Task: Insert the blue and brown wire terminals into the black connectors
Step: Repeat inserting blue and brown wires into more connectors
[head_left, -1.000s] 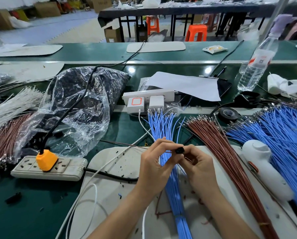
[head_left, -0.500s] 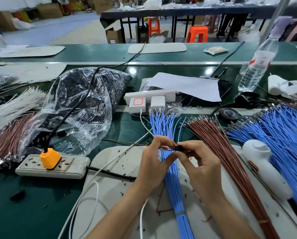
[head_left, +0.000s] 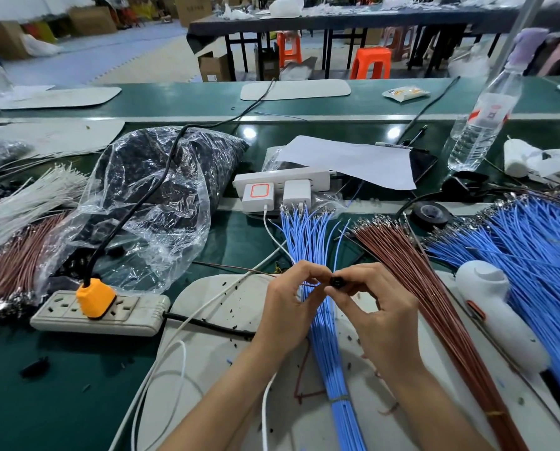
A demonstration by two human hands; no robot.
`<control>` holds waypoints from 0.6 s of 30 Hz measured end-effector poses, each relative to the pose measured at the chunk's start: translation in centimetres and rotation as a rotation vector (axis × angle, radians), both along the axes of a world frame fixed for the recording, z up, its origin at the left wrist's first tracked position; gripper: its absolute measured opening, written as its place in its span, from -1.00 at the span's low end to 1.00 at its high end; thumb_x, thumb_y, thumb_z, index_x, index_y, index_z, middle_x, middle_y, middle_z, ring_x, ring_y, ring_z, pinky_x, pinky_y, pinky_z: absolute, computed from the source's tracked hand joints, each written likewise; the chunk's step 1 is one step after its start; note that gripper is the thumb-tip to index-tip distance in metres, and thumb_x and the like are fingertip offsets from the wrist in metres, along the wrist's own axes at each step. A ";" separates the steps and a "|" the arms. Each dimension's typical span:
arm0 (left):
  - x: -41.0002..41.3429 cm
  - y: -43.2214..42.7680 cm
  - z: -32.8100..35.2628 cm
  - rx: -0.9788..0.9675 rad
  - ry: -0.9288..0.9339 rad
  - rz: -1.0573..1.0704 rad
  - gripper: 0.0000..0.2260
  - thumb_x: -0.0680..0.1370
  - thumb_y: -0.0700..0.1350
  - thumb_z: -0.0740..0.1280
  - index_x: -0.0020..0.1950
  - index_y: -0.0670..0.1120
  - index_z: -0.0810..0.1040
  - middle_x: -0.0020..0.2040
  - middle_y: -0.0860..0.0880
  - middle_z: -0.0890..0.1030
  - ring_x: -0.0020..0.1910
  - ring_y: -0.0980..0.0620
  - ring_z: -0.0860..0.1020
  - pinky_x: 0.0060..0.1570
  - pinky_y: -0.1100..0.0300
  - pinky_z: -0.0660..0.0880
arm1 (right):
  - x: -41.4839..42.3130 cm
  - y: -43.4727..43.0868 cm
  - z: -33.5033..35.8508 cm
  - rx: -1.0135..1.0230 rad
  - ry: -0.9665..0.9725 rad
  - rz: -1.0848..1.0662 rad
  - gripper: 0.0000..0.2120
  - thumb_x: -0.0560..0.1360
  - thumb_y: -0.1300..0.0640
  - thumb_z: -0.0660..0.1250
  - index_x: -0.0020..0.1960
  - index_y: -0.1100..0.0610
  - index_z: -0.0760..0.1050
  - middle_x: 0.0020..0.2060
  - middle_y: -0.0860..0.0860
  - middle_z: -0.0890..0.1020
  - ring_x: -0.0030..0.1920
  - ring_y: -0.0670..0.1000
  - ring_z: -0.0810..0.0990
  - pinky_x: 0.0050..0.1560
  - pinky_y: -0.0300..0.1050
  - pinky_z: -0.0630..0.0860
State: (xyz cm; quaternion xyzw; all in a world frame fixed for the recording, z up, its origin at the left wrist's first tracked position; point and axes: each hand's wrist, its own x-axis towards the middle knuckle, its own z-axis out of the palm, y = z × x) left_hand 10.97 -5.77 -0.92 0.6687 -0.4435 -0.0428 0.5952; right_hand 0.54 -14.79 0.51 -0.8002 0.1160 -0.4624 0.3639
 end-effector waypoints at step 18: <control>-0.2 0.1 0.1 -0.004 0.038 -0.052 -0.90 0.49 -0.27 0.39 -0.02 -0.25 0.59 -0.13 -0.10 0.66 -0.11 -0.04 0.62 -0.05 0.02 0.56 | 0.0 0.0 0.1 0.047 0.050 0.023 -0.88 0.38 0.21 0.42 -0.16 0.26 0.54 -0.28 0.03 0.54 -0.30 -0.07 0.47 -0.23 -0.30 0.46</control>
